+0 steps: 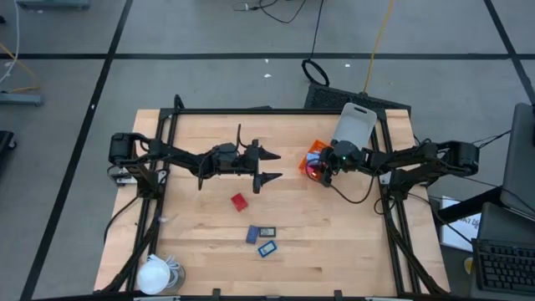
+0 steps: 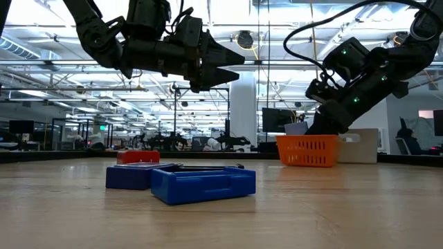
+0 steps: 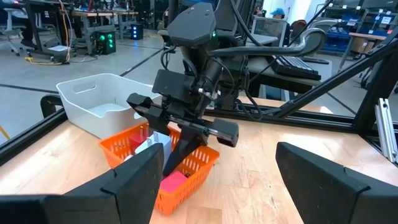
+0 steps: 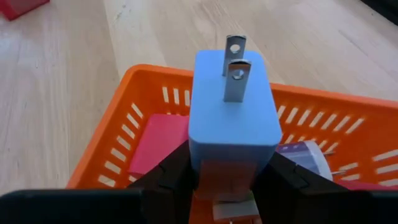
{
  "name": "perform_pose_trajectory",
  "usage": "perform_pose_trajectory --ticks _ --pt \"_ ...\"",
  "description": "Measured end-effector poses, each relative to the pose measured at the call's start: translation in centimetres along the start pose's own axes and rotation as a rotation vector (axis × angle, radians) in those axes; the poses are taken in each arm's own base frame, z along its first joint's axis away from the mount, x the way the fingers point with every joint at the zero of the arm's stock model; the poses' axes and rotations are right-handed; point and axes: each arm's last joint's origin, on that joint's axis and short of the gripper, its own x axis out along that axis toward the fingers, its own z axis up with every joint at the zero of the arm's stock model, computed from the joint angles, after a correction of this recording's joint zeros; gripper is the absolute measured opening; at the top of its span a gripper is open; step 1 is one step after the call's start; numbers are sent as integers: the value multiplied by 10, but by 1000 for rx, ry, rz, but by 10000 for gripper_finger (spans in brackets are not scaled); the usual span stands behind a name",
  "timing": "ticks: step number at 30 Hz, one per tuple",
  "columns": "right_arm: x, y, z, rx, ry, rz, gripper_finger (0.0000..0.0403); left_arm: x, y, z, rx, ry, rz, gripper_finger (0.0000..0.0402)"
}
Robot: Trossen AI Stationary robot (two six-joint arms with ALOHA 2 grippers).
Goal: Pick & Place Office items
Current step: Put the blue charger adapter into the orange bin
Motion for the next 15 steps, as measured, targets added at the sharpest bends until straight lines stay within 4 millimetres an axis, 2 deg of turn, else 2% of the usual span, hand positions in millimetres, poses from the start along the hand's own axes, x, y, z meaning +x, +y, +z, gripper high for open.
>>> perform_pose_trajectory --ticks 11,15 --pt "-12 0 10 -20 -80 -7 120 0 0 -2 -3 23 2 327" --pt "-18 1 9 -22 -53 -3 120 0 0 -2 -3 24 2 327"
